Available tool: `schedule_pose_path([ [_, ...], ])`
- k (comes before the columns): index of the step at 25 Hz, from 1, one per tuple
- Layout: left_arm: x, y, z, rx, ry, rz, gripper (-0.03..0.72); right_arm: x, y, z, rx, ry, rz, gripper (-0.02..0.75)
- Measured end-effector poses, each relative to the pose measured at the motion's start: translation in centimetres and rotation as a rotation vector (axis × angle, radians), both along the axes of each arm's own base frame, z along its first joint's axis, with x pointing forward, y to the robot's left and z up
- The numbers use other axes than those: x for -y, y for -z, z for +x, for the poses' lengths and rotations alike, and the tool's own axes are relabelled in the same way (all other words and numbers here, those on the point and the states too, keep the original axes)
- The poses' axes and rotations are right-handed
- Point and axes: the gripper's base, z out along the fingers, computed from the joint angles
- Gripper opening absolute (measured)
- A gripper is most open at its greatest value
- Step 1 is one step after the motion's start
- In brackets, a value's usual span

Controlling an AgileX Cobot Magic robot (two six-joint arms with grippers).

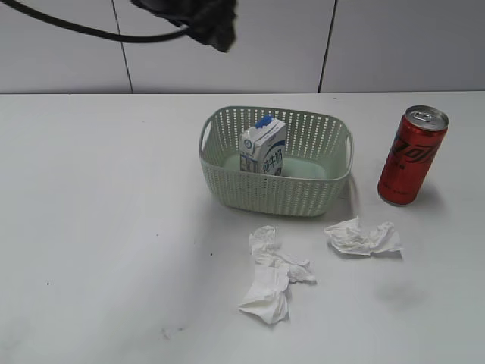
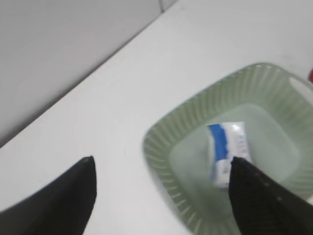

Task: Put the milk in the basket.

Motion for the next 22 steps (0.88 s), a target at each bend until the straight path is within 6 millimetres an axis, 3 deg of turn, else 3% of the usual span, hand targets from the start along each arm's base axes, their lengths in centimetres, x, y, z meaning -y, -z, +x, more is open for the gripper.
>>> schedule_pose_path([
  [5, -9.1, 0.6, 2.3, -0.219, -0.239, 0.104, 0.592, 0.0, 0.0, 0.0, 0.000, 0.000, 0.001, 0.497],
  [8, -14.6, 1.9, 2.9, -0.362, -0.376, 0.148, 0.583, 0.0, 0.0, 0.0, 0.000, 0.000, 0.001, 0.497],
  [12, -20.1, 3.8, 2.5, -0.475, -0.535, 0.138, 0.581, 0.0, 0.0, 0.0, 0.000, 0.000, 0.001, 0.497],
  [16, -21.5, 4.8, -1.4, -0.554, -0.571, 0.151, 0.580, 0.0, 0.0, 0.0, 0.000, 0.000, 0.001, 0.497],
  [22, -21.6, 5.3, -10.2, -0.546, -0.576, 0.073, 0.580, 0.0, 0.0, 0.0, 0.000, 0.000, 0.001, 0.496],
])
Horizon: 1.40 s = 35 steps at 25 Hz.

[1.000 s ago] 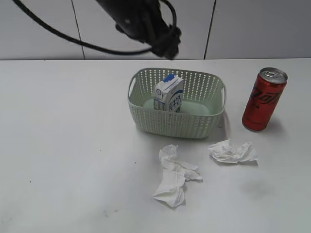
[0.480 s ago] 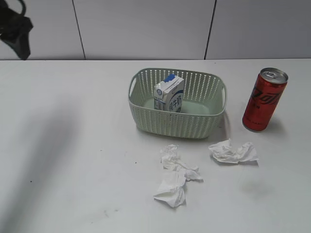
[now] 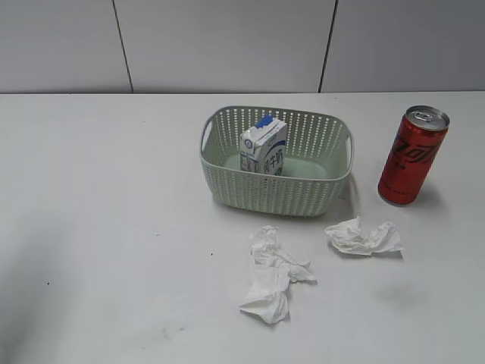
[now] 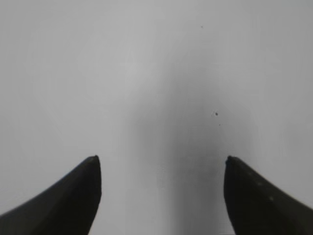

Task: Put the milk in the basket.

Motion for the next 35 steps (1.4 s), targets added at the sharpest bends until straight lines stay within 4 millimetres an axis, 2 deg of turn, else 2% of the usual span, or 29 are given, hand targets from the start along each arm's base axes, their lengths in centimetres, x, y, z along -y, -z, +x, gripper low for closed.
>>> schedule_pose_path([
  [7, -0.5, 1.5, -9.2, 0.126, -0.016, -0.028, 0.580, 0.0, 0.0, 0.0, 0.000, 0.000, 0.000, 0.496],
  [11, -0.8, 2.3, -13.0, 0.260, -0.030, -0.041, 0.579, 0.0, 0.0, 0.0, 0.000, 0.000, 0.000, 0.497],
  [18, -1.0, 0.1, -16.9, 0.517, -0.041, -0.082, 0.579, 0.0, 0.0, 0.0, 0.000, 0.000, 0.000, 0.497],
  [24, -1.1, 0.6, -19.5, 0.538, -0.045, -0.089, 0.579, 0.0, 0.0, 0.0, 0.000, 0.000, 0.000, 0.496],
  [35, -1.5, -0.1, -22.9, 0.753, -0.052, -0.107, 0.579, 0.0, 0.0, 0.0, 0.000, 0.000, 0.000, 0.497],
])
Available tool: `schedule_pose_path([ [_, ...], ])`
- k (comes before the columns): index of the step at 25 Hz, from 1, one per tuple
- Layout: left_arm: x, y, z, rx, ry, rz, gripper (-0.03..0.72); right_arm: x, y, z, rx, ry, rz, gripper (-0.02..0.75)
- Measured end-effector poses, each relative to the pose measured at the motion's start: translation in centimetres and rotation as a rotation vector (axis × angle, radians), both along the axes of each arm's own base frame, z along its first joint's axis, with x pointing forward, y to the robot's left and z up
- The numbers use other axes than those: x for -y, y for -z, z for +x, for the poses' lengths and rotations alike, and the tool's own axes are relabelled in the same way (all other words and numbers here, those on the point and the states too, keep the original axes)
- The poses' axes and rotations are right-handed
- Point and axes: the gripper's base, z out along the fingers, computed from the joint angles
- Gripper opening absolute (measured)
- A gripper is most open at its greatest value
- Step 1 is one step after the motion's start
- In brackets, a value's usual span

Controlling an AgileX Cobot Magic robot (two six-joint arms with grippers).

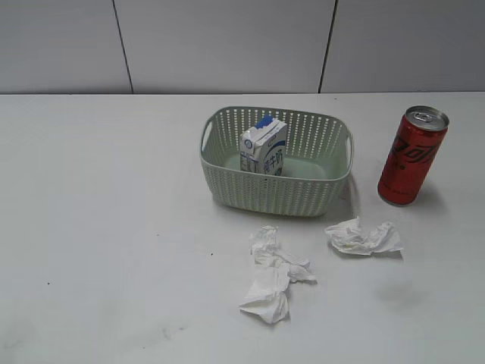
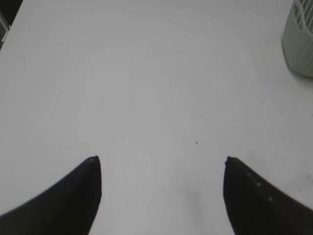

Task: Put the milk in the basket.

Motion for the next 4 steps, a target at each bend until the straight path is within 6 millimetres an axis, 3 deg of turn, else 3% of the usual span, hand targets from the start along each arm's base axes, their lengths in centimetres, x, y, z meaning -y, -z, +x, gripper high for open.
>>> schedule_pose_path([
  [4, -0.1, -0.1, -1.5, 0.092, 0.000, -0.006, 0.579, 0.0, 0.0, 0.0, 0.000, 0.000, 0.000, 0.497],
])
